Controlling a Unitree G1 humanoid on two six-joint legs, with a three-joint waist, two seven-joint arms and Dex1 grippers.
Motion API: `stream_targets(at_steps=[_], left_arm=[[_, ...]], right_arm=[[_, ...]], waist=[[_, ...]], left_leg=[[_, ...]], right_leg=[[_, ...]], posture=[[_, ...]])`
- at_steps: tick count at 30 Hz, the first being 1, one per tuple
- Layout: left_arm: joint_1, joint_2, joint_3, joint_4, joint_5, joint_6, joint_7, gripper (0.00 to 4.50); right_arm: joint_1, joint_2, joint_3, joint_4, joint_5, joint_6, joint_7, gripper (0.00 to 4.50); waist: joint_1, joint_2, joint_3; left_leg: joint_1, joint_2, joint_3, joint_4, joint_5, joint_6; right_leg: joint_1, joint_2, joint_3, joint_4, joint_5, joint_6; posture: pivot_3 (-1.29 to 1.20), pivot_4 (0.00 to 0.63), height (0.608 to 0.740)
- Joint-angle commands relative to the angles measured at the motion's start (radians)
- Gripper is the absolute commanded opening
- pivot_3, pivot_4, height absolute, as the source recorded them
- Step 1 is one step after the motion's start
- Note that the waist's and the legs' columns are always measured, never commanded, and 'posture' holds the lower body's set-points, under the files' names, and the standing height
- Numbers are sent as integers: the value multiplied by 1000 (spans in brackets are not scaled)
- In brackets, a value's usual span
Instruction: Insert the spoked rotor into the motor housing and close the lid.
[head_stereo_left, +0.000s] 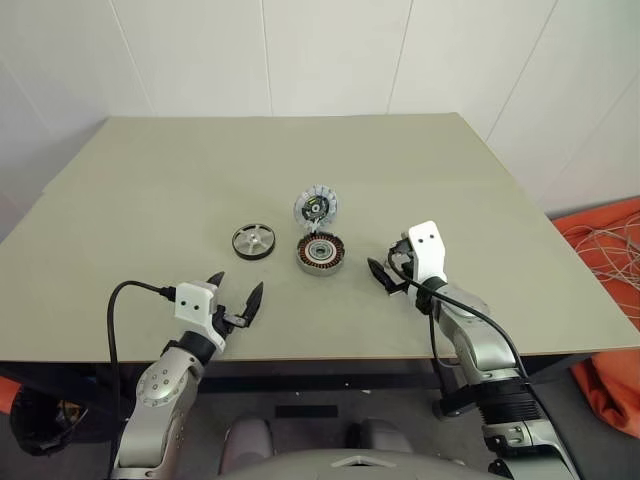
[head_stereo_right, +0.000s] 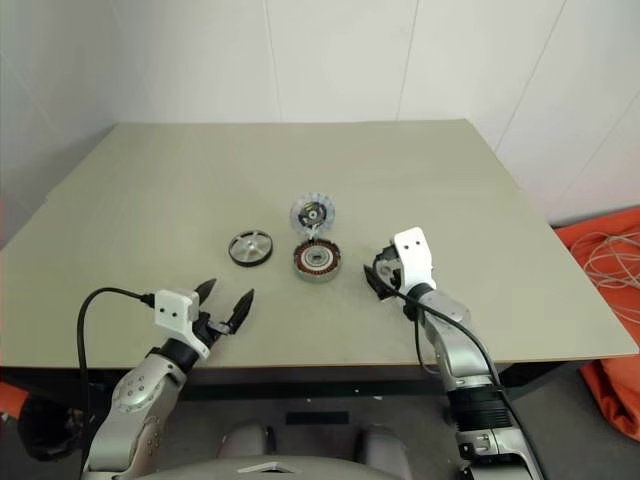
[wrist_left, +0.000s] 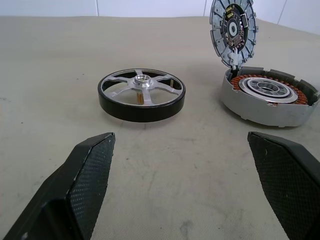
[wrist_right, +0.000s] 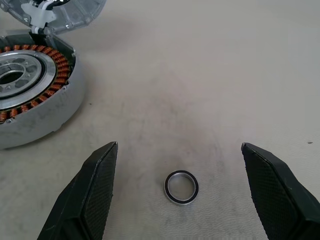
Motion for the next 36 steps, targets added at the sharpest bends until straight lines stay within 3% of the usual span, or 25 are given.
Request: stream_targets(at_steps=[1, 14, 26, 36], left_arm=[[-4, -1, 7, -24, -1, -19, 3, 4500], [-6, -3, 1, -38, -1, -6, 11, 4500], [-6, 2, -1, -44, -2, -2, 15, 4500], [-3, 2, -2, -42, -3, -4, 13, 4500]], right_arm=[[-1, -7, -1, -34, 0, 14, 5, 4473], [25, 0, -16, -15, 17, 63, 12, 4473], [-5, 8, -5, -71, 17, 167, 1, 566], [-26, -14, 37, -126, 33, 131, 81, 568]], waist=[[0, 0, 0], [0, 0, 0], [-2, 0, 0], [-2, 0, 0]], left_leg=[[0, 0, 0, 0, 0, 0], [1, 0, 0, 0, 0, 0], [1, 0, 0, 0, 0, 0], [1, 0, 0, 0, 0, 0]], right_leg=[[0, 0, 0, 0, 0, 0], [1, 0, 0, 0, 0, 0], [1, 0, 0, 0, 0, 0], [1, 0, 0, 0, 0, 0]], posture=[[0, 0, 740], [0, 0, 740], [0, 0, 740], [0, 0, 740]])
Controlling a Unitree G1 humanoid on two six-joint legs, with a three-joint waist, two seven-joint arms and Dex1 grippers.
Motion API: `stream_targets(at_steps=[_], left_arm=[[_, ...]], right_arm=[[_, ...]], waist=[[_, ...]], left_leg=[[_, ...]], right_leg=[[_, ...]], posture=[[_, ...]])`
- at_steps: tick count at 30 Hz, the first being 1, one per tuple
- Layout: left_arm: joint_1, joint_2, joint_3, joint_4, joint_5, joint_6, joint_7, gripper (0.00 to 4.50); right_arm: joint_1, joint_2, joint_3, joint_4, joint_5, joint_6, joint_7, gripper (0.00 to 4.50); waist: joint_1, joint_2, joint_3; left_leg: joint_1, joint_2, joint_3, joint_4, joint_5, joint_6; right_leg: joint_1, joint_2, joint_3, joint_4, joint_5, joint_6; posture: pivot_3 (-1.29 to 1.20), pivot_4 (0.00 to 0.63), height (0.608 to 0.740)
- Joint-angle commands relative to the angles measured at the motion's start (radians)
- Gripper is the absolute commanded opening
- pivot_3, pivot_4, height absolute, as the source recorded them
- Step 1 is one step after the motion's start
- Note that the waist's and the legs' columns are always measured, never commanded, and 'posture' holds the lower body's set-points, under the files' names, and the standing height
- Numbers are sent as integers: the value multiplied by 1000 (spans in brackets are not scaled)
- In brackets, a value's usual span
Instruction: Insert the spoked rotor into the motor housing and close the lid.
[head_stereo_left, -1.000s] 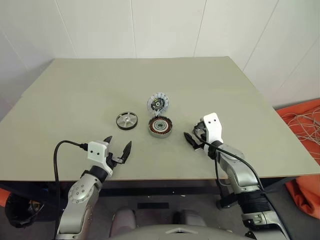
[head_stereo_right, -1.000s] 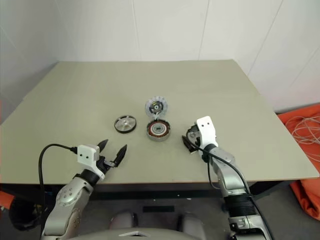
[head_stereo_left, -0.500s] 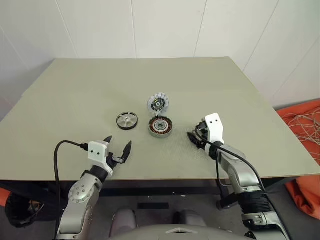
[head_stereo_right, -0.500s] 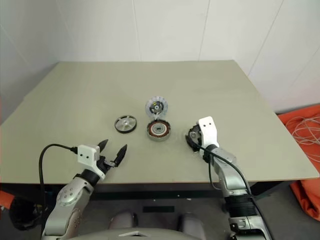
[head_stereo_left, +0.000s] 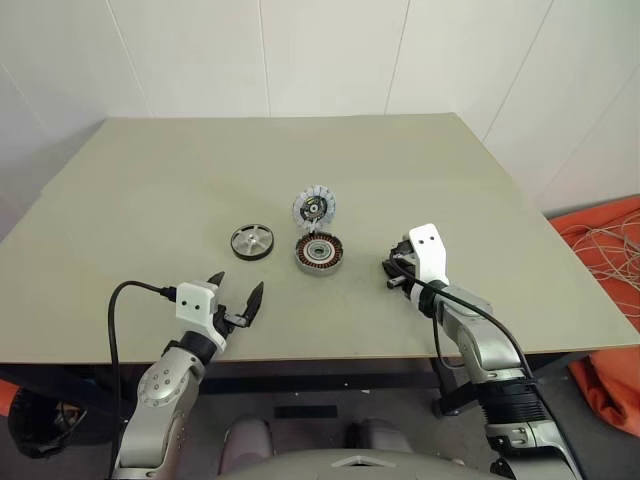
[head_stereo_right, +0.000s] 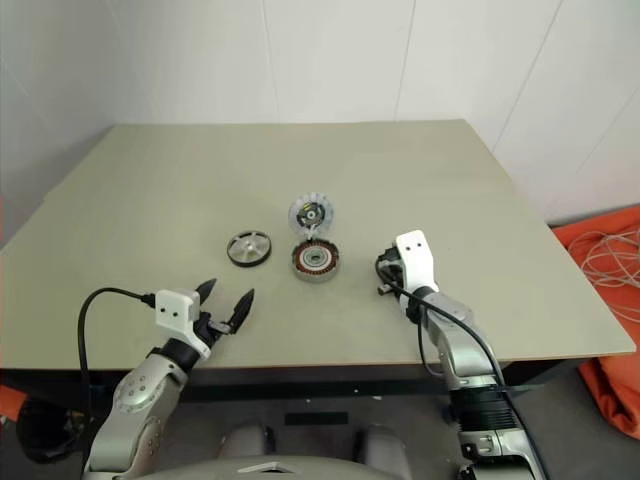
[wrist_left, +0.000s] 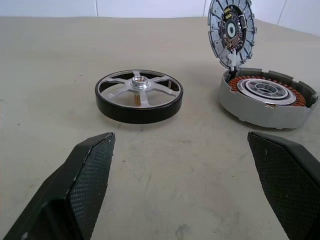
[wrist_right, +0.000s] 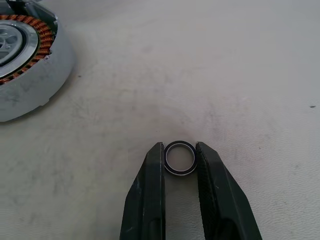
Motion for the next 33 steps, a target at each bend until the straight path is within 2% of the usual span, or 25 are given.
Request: stream_targets(at_steps=[1, 8, 17, 33], left_arm=[[-4, 3, 5, -36, -4, -8, -1, 4500], [-4, 0, 3, -33, -3, -9, 1, 4500], [-3, -4, 2, -33, 1, -13, 7, 4500], [11, -11, 3, -35, 5, -22, 18, 4500]], right_arm=[[-32, 0, 35, -84, 34, -27, 69, 568], [-85, -1, 76, -114, 40, -42, 133, 568], [-165, 21, 154, -5, 23, -92, 196, 568], [-243, 92, 186, 160, -16, -160, 180, 568]], waist=[[0, 1, 0], [3, 1, 1], [2, 1, 1], [2, 1, 1]], left_leg=[[0, 0, 0, 0, 0, 0], [-1, 0, 0, 0, 0, 0], [-1, 0, 0, 0, 0, 0], [-1, 0, 0, 0, 0, 0]], right_leg=[[0, 0, 0, 0, 0, 0], [0, -1, 0, 0, 0, 0], [-1, 0, 0, 1, 0, 0], [-1, -1, 0, 2, 0, 0]], posture=[[0, 0, 740], [0, 0, 740], [0, 0, 740], [0, 0, 740]])
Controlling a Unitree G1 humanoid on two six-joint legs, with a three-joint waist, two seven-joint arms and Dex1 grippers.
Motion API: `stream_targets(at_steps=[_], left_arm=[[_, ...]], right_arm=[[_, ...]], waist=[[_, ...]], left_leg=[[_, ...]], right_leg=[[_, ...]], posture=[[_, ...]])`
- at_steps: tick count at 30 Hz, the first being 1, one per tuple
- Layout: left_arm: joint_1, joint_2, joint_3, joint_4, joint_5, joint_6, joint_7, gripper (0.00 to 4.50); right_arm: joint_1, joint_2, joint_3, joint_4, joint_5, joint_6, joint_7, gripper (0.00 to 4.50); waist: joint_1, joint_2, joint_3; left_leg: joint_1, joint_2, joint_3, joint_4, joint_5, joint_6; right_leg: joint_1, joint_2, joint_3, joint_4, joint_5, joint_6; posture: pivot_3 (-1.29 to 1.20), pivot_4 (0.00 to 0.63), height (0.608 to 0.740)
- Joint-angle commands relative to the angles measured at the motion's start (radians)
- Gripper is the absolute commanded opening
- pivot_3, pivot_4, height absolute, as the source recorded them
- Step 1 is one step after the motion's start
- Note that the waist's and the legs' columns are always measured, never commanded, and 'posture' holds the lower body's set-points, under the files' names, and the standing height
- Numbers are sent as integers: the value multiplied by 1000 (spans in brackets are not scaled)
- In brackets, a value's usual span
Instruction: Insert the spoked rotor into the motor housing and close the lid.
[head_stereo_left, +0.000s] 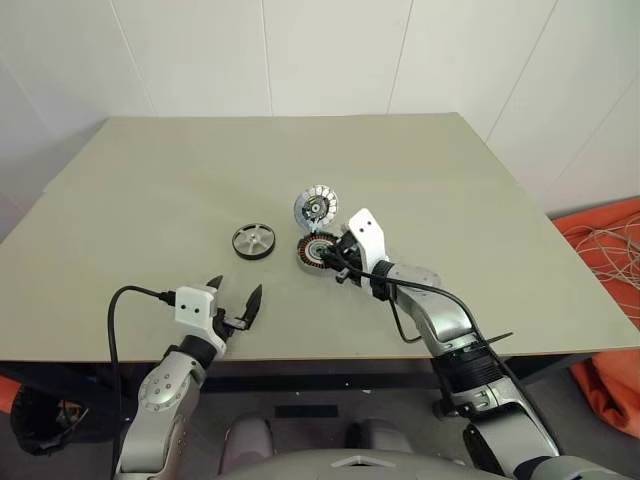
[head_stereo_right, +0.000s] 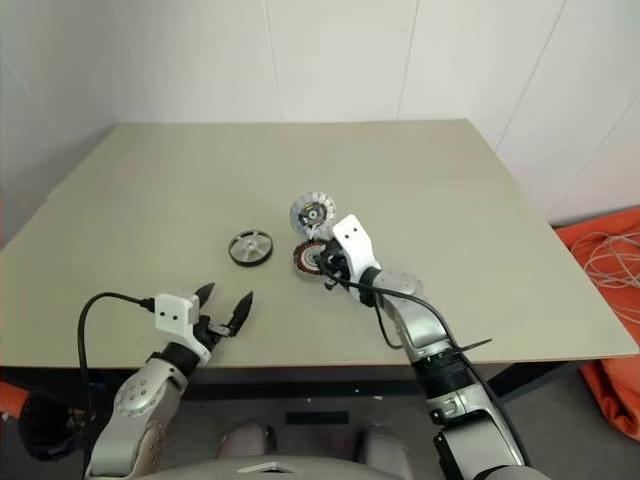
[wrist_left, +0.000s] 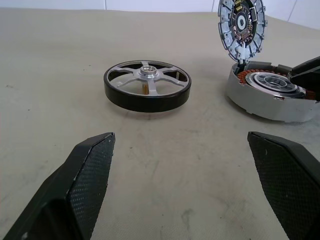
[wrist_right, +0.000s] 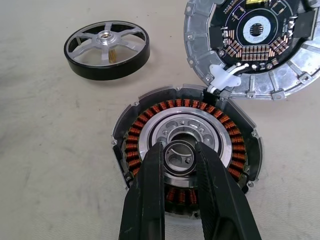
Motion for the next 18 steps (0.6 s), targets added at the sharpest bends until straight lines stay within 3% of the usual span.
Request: stream_targets(at_steps=[1, 18], left_arm=[[-9, 1, 4, -34, -1, -21, -3, 4500], [-4, -4, 6, -34, -2, -25, -1, 4500]], right_arm=[[-46, 12, 0, 14, -12, -34, -2, 568], [-140, 55, -6, 192, -50, -114, -5, 568]], waist=[[0, 0, 0], [0, 0, 0]], left_leg=[[0, 0, 0, 0, 0, 0], [0, 0, 0, 0, 0, 0]], right_leg=[[0, 0, 0, 0, 0, 0], [0, 0, 0, 1, 0, 0]], posture=[[0, 0, 740], [0, 0, 740]])
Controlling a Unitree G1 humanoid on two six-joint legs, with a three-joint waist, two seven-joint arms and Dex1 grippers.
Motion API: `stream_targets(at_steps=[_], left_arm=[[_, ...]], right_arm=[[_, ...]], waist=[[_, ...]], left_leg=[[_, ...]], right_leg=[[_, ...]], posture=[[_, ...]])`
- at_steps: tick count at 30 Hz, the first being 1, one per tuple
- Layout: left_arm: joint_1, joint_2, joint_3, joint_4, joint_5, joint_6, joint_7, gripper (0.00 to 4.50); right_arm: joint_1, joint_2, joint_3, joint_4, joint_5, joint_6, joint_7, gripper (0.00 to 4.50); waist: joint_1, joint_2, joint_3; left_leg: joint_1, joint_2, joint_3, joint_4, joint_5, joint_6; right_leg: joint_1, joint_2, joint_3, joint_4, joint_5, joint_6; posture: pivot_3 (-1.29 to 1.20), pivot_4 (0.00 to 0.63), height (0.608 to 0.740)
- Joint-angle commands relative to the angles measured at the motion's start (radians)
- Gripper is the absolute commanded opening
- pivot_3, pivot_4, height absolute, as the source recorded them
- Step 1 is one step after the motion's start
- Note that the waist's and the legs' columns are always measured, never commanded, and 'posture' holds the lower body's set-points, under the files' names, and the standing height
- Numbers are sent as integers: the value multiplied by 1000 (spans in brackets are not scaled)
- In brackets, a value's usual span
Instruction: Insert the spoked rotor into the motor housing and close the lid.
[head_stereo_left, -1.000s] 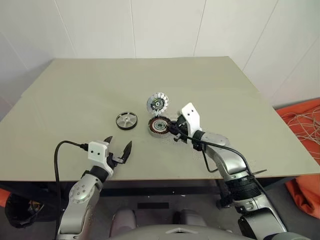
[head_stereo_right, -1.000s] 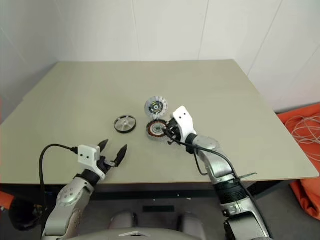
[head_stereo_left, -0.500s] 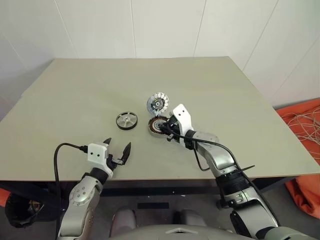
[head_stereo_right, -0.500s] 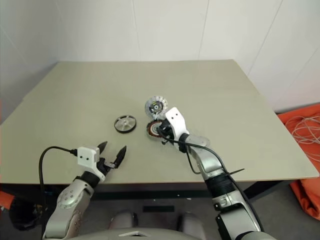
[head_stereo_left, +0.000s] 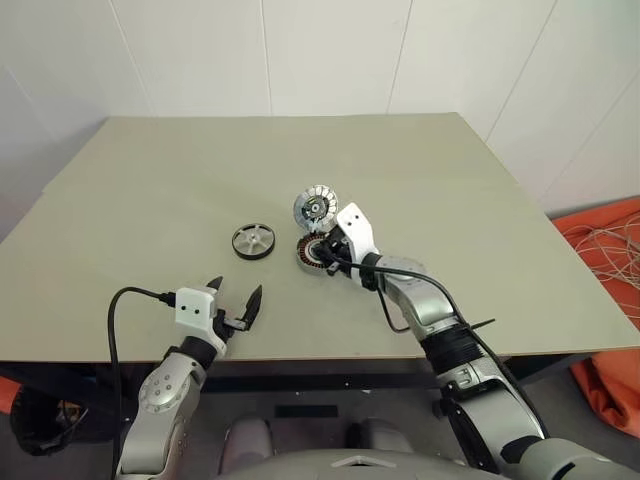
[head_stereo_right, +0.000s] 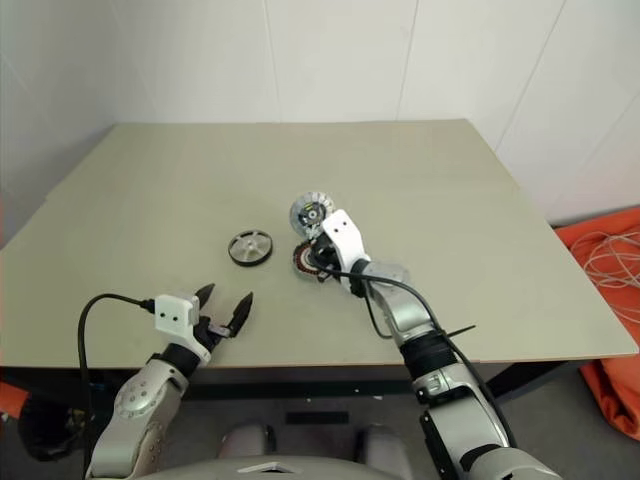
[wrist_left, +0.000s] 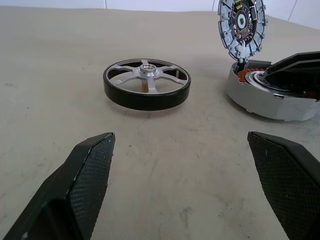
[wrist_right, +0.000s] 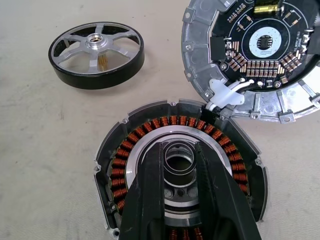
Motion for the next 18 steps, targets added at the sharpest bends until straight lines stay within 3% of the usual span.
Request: stream_targets(at_steps=[1, 18], left_arm=[[-9, 0, 6, -34, -2, -23, -1, 4500], [-12, -1, 4, -39, -7, -13, 2, 4500]], right_arm=[[-36, 8, -13, 10, -5, -31, -3, 568], [-31, -9, -26, -8, 5, -27, 18, 568]], waist=[[0, 0, 0], [0, 0, 0]], left_leg=[[0, 0, 0, 0, 0, 0], [0, 0, 0, 0, 0, 0]], right_leg=[[0, 0, 0, 0, 0, 0], [0, 0, 0, 0, 0, 0]], posture=[[0, 0, 740], [0, 0, 740]])
